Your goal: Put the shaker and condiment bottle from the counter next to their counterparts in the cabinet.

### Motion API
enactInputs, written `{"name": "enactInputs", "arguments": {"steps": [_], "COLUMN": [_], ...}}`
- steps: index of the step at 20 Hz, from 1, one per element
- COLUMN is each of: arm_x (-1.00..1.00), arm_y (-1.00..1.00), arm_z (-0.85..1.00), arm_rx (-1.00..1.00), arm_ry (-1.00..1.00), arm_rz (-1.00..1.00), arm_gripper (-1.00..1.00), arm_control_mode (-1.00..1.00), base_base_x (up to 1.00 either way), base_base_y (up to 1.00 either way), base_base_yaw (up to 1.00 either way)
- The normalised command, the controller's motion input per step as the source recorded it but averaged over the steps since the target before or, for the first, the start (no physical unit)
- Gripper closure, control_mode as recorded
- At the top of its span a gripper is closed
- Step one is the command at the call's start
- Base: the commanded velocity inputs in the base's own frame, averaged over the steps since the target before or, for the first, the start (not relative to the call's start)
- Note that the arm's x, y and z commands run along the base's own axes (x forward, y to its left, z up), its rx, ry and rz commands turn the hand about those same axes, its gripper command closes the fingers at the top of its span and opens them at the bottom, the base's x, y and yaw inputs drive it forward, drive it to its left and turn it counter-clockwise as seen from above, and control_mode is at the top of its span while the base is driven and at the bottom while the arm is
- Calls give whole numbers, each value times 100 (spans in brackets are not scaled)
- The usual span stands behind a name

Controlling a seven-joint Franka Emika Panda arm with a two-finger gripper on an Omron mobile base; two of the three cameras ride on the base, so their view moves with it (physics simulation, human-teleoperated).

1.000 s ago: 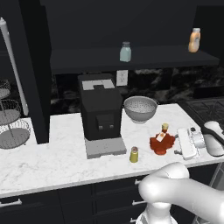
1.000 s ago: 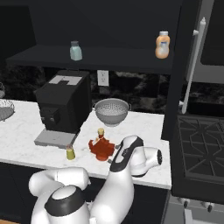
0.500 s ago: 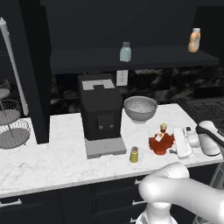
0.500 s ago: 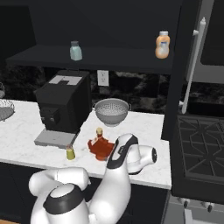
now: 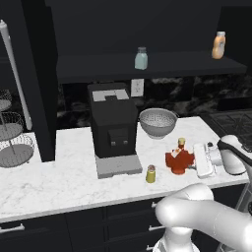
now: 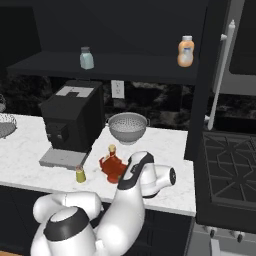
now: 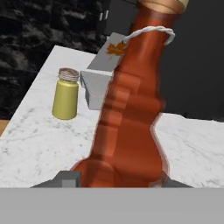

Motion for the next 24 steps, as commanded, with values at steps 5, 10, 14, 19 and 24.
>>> {"name": "enactInputs", "arguments": {"steps": [5,10,14,19,24], "arm_x": [0,0,-5,-20,-43], "arm_y": [10,25,6,-5,-11], "arm_z": [17,50,68,69,70], "arm_rx": [0,2,-8,-22,-13], "arm_ry": [0,0,4,11,2], "arm_rz": [-3,-3,-9,-17,-20], "arm_gripper": [100,100,100,100,100], "arm_control_mode": [-100,-100,-100,-100,-100], "base_base_x": [0,0,0,0,0], "base_base_y": [0,0,0,0,0], "base_base_yaw": [0,0,0,0,0]}}
